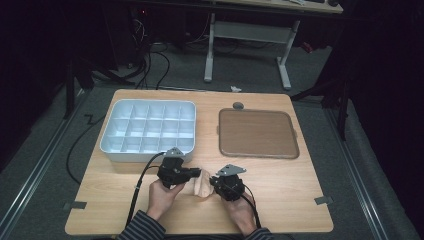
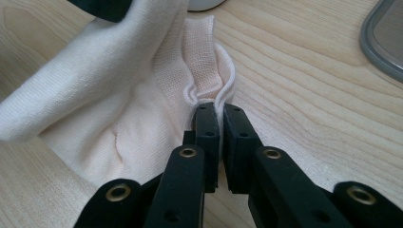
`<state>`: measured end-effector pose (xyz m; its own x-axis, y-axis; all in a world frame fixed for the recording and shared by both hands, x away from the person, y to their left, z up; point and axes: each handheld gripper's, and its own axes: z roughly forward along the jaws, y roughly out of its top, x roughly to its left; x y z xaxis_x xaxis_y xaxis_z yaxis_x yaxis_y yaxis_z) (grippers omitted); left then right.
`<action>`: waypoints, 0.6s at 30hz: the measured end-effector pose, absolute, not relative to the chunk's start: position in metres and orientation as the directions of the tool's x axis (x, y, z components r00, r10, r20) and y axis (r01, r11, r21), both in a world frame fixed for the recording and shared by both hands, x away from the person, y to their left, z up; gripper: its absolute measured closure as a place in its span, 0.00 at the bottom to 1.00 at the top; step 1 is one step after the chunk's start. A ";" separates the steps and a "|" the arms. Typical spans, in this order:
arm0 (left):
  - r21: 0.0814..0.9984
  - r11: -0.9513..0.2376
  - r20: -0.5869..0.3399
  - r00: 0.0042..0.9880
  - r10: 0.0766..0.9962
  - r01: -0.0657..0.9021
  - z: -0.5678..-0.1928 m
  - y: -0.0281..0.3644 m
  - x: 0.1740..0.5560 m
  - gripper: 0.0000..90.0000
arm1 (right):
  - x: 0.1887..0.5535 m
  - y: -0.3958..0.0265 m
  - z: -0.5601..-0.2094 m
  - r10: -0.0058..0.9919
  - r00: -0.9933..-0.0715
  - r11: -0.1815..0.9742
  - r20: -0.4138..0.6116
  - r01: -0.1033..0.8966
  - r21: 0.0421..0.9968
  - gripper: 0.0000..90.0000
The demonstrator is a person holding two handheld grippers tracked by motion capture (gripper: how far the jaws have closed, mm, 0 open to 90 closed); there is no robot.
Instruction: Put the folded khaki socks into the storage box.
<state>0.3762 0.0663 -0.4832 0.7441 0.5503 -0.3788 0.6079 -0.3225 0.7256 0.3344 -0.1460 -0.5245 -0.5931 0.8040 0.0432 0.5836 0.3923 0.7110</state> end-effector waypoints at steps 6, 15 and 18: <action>0.729 -0.338 -0.363 0.755 0.546 0.595 -0.480 0.061 0.379 0.98 | 0.334 -0.144 -0.525 0.801 -0.597 0.397 0.039 0.580 0.711 0.95; 0.734 -0.350 -0.350 0.765 0.540 0.583 -0.476 0.057 0.381 0.98 | 0.334 -0.139 -0.525 0.793 -0.609 0.406 0.038 0.573 0.712 0.95; 0.735 -0.364 -0.340 0.775 0.533 0.573 -0.473 0.053 0.382 0.98 | 0.334 -0.138 -0.525 0.789 -0.613 0.413 0.034 0.571 0.710 0.95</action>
